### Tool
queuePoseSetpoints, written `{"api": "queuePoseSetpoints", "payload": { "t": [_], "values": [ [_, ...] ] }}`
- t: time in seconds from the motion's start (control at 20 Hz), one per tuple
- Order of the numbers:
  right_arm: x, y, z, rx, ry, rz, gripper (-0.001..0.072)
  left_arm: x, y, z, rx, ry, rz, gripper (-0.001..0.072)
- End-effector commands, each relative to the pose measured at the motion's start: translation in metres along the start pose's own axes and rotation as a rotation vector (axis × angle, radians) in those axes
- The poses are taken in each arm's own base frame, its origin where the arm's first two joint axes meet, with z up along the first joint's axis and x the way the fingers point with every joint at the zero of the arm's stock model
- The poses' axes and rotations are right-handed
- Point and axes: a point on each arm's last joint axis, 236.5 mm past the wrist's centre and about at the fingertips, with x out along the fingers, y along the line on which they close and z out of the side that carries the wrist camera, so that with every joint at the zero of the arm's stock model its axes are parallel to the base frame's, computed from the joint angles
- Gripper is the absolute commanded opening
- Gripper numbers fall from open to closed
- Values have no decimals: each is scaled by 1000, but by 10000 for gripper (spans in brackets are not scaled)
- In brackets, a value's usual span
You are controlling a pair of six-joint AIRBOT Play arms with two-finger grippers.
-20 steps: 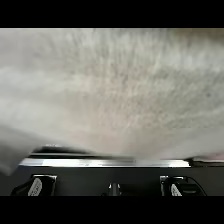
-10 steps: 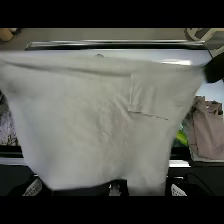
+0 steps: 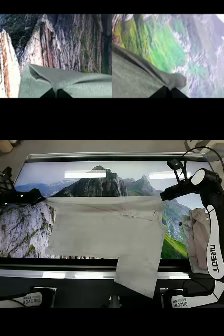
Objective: Fold the shirts.
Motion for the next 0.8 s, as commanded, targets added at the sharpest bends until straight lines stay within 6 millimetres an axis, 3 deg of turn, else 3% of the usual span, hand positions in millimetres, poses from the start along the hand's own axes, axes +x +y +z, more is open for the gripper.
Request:
{"api": "queuePoseSetpoints", "payload": {
  "t": [0.0,0.1,0.2,0.3,0.5,0.6,0.75],
  "values": [
    [12,-39,52,25,-244,-152,19,39,2,34,23,-38,0,28],
    [6,-52,70,35,-329,-207,19,41,0,64,39,-106,-2,28],
    [3,-57,77,36,-361,-229,19,43,0,82,48,-146,-1,28],
    [13,-52,70,54,-331,-196,19,54,6,75,39,-117,1,29],
    [55,-25,28,105,-175,-61,19,86,17,32,14,50,-7,29],
    [56,-20,24,108,-154,-41,20,82,17,34,25,45,-9,29],
    [35,-10,11,67,-76,-14,20,67,14,32,55,64,-17,30]
  ]
}}
